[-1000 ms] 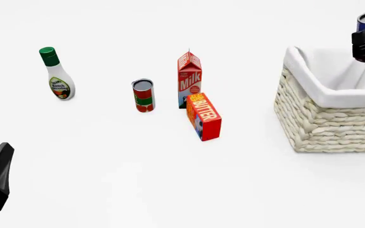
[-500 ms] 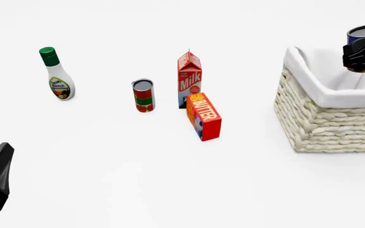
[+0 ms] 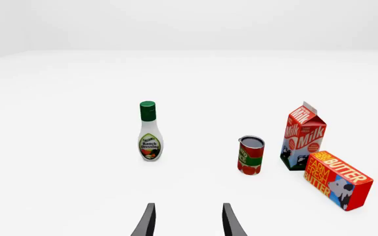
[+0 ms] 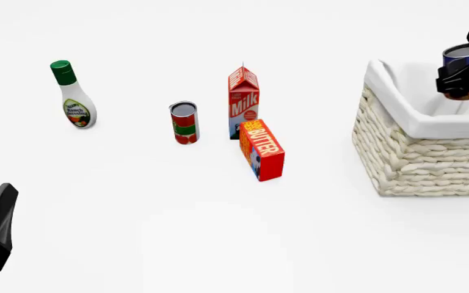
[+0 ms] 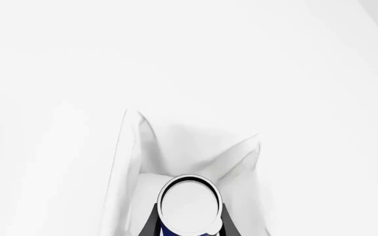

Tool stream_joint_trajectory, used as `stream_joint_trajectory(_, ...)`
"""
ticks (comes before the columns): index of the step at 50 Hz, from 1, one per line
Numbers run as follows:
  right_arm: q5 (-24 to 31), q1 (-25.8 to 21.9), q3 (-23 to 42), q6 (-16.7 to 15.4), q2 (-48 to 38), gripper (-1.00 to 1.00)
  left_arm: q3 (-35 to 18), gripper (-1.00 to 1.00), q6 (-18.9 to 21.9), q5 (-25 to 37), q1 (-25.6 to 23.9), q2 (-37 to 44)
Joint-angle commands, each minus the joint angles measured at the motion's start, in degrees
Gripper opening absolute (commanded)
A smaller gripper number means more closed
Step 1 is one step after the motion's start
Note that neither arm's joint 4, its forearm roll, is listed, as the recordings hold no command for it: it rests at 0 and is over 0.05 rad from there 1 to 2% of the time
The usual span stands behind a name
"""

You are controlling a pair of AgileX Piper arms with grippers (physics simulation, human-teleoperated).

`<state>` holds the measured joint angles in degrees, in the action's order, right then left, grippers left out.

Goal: Pick the alphabet soup and place it in the basket.

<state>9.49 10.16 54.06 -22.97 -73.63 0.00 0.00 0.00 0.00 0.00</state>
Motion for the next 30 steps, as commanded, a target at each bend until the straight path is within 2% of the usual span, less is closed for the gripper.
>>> stream_joint_trajectory(1,-0.74,0.47,1.08,1.02,-1.62,-1.0,0.0,1.0,0.0,0.0,0.0,0.0)
stream_joint_trajectory(30,-1.31,0.34,1.04,0.48,-4.66,-1.0,0.0,1.0,0.0,0.0,0.0,0.0)
